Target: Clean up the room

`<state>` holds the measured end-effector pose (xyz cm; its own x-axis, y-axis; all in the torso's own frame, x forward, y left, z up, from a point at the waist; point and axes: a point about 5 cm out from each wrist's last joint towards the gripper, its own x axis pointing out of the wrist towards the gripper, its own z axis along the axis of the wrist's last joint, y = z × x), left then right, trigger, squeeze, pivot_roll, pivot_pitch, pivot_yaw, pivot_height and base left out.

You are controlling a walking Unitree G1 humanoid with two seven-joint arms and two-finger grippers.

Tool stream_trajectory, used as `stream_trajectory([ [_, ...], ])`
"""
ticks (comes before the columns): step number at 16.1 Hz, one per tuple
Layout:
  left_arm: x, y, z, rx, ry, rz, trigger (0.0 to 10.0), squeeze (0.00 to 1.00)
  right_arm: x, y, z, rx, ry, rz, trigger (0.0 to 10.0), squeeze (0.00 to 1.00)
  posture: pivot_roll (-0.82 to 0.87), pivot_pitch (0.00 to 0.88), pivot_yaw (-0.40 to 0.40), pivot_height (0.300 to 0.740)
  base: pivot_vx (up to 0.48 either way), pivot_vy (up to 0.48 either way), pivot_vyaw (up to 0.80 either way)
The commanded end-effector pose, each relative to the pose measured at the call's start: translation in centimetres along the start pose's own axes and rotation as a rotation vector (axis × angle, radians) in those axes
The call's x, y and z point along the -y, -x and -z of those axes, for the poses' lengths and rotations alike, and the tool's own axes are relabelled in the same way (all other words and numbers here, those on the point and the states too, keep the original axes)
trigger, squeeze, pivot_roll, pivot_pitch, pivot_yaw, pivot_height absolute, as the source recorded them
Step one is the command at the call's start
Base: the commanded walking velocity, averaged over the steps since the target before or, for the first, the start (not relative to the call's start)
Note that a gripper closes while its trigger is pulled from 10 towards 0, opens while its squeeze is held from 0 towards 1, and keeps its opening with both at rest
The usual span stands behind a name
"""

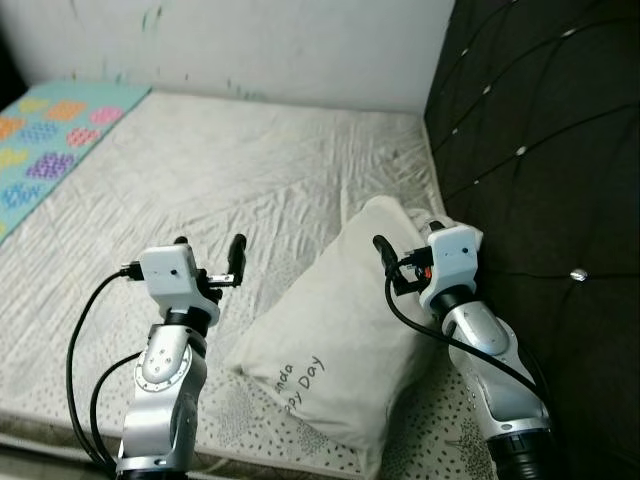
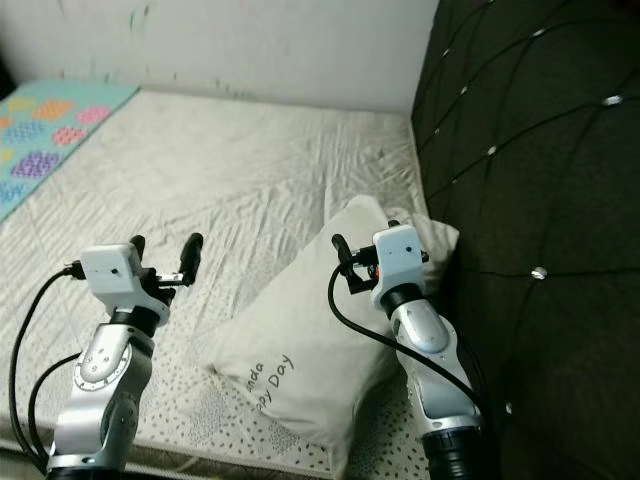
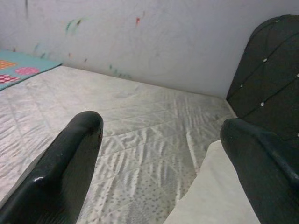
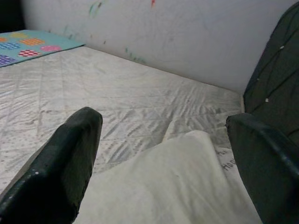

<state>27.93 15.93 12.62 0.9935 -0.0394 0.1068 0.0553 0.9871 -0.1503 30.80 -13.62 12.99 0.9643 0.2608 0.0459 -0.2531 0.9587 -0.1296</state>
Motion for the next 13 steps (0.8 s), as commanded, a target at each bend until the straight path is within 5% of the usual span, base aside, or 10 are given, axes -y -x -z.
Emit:
stream_trajectory([
  [1,0.02,0.02,0.28,-0.017,-0.002,0.000,10.0,0.00,0.06,0.02,0.00,-0.001,0.006,-0.001,10.0,0.00,-0.19,0.000,-0.010,0.740,0.000,0.000,0.00],
  [13,0.07,0.12,0.94,-0.072,0.025,-0.002,10.0,0.00,0.24,-0.24,0.45,-0.034,0.020,-0.022,10.0,0.00,-0.19,0.000,-0.014,0.740,0.000,0.000,0.00],
])
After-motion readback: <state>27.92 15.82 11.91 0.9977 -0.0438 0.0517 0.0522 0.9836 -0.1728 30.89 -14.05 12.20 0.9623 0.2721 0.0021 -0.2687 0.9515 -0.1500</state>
